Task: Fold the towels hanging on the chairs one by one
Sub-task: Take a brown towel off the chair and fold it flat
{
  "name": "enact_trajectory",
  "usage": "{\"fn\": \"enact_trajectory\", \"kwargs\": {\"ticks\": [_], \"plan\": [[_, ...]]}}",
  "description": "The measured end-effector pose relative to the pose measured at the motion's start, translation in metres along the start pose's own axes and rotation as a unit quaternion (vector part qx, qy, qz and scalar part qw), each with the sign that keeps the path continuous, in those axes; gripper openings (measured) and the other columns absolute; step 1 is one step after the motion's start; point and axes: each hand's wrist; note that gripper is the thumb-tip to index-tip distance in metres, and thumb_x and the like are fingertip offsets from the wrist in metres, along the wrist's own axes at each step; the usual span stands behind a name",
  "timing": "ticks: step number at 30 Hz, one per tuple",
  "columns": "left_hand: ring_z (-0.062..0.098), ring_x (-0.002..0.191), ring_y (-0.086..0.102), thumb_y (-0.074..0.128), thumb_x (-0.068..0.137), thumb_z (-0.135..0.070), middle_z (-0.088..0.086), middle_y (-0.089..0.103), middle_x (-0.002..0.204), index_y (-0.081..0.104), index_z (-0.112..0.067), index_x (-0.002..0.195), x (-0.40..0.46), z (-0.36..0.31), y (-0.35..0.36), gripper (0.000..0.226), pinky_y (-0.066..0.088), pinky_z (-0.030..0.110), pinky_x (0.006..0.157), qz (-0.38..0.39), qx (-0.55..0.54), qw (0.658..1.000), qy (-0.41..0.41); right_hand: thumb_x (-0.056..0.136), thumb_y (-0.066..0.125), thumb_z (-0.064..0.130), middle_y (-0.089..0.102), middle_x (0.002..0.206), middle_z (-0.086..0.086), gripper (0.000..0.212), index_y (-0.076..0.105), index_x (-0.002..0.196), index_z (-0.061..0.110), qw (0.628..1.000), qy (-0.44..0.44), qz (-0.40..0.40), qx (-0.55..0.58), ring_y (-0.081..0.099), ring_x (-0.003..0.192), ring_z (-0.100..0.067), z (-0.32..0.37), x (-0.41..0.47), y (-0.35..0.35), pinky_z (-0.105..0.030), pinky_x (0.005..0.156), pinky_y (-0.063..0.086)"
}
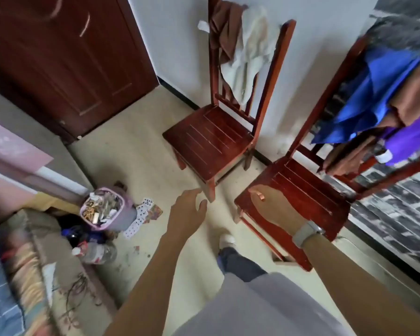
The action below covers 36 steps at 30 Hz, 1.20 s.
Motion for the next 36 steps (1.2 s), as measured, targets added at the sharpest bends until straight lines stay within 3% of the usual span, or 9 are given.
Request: {"fn": "enact_trajectory", "kwargs": {"ticks": [4, 7, 12, 19, 23, 26, 29, 32, 36], "plan": [[0.025, 0.120, 0.048, 0.046, 0.092, -0.027, 0.009, 0.053, 0.129, 0.049, -0.010, 0.128, 0.104, -0.016, -0.054, 0.040, 0.037, 0.038, 0.103, -0.025, 0.001, 1.000, 0.019, 0.097, 0.038, 0.019, 0.059, 0.126, -0.010, 0.033, 0.054, 0.124, 0.009, 1.000, -0.025, -0.006, 0.000, 0.055, 0.115, -0.027, 0.041, 0.091, -0.034, -0.034, 0.098, 0.042], [0.023, 0.120, 0.048, 0.047, 0.092, -0.025, 0.009, 0.051, 0.130, 0.048, -0.011, 0.130, 0.173, -0.027, -0.087, 0.040, 0.038, 0.038, 0.104, -0.038, -0.006, 0.999, 0.035, 0.097, 0.038, 0.019, 0.060, 0.124, -0.007, 0.032, 0.055, 0.123, 0.010, 1.000, -0.029, -0.009, 0.005, 0.056, 0.112, -0.023, 0.076, 0.153, -0.056, -0.023, 0.090, 0.039], [0.020, 0.122, 0.046, 0.043, 0.094, -0.028, 0.004, 0.050, 0.133, 0.046, -0.016, 0.130, 0.276, -0.033, -0.120, 0.039, 0.038, 0.038, 0.105, -0.006, -0.016, 0.998, 0.056, 0.096, 0.040, 0.019, 0.062, 0.121, -0.006, 0.032, 0.057, 0.122, 0.012, 0.999, -0.009, -0.049, 0.016, 0.057, 0.110, -0.021, 0.109, 0.243, -0.077, -0.021, 0.087, 0.038], [0.022, 0.118, 0.048, 0.046, 0.094, -0.025, 0.007, 0.052, 0.127, 0.049, -0.012, 0.127, 0.453, -0.078, -0.160, 0.036, 0.037, 0.027, 0.094, 0.014, -0.009, 0.984, 0.176, 0.095, 0.043, 0.017, 0.065, 0.110, -0.007, 0.027, 0.063, 0.111, 0.011, 0.972, 0.049, -0.223, 0.049, 0.061, 0.098, -0.024, 0.152, 0.357, -0.120, -0.030, 0.084, 0.045], [0.029, 0.121, 0.042, 0.054, 0.089, -0.029, 0.013, 0.048, 0.130, 0.047, -0.008, 0.128, 0.539, -0.115, -0.169, 0.045, 0.039, 0.038, 0.100, -0.039, 0.002, 0.966, 0.256, 0.093, 0.043, 0.014, 0.060, 0.115, -0.007, 0.029, 0.059, 0.117, 0.011, 0.952, 0.070, -0.297, 0.024, 0.057, 0.103, -0.026, 0.179, 0.404, -0.148, -0.032, 0.084, 0.044], [0.032, 0.131, 0.031, 0.057, 0.085, -0.042, 0.014, 0.035, 0.142, 0.039, -0.014, 0.135, 0.590, -0.146, -0.163, 0.060, 0.034, 0.045, 0.103, -0.023, 0.051, 0.952, 0.301, 0.093, 0.041, 0.015, 0.056, 0.123, -0.006, 0.032, 0.057, 0.121, 0.012, 0.938, 0.103, -0.330, -0.015, 0.049, 0.115, -0.024, 0.188, 0.437, -0.169, -0.029, 0.086, 0.039], [0.035, 0.129, 0.030, 0.058, 0.082, -0.047, 0.014, 0.033, 0.142, 0.038, -0.020, 0.135, 0.614, -0.163, -0.147, 0.063, 0.036, 0.047, 0.099, -0.008, 0.124, 0.938, 0.324, 0.092, 0.042, 0.012, 0.054, 0.126, -0.006, 0.032, 0.056, 0.121, 0.010, 0.921, 0.141, -0.360, -0.050, 0.048, 0.117, -0.025, 0.184, 0.453, -0.181, -0.036, 0.087, 0.045], [0.035, 0.116, 0.036, 0.061, 0.085, -0.031, 0.013, 0.047, 0.126, 0.052, -0.017, 0.122, 0.628, -0.166, -0.139, 0.040, 0.046, 0.046, 0.090, -0.027, 0.104, 0.932, 0.346, 0.091, 0.043, 0.011, 0.049, 0.133, -0.008, 0.037, 0.051, 0.128, 0.010, 0.924, 0.156, -0.335, -0.100, 0.042, 0.125, -0.027, 0.173, 0.461, -0.188, -0.040, 0.101, 0.041], [0.032, 0.103, 0.050, 0.056, 0.087, -0.013, 0.013, 0.059, 0.107, 0.060, -0.008, 0.104, 0.650, -0.172, -0.155, 0.018, 0.046, 0.040, 0.081, -0.005, -0.027, 0.934, 0.355, 0.091, 0.040, 0.016, 0.028, 0.147, 0.001, 0.050, 0.032, 0.140, 0.022, 0.931, 0.211, -0.256, -0.151, 0.020, 0.137, -0.022, 0.165, 0.470, -0.193, -0.039, 0.111, 0.025]]}}
Point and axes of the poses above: each hand's wrist, its own x-axis towards the middle knuckle, its own y-axis out of the palm, z = x × y
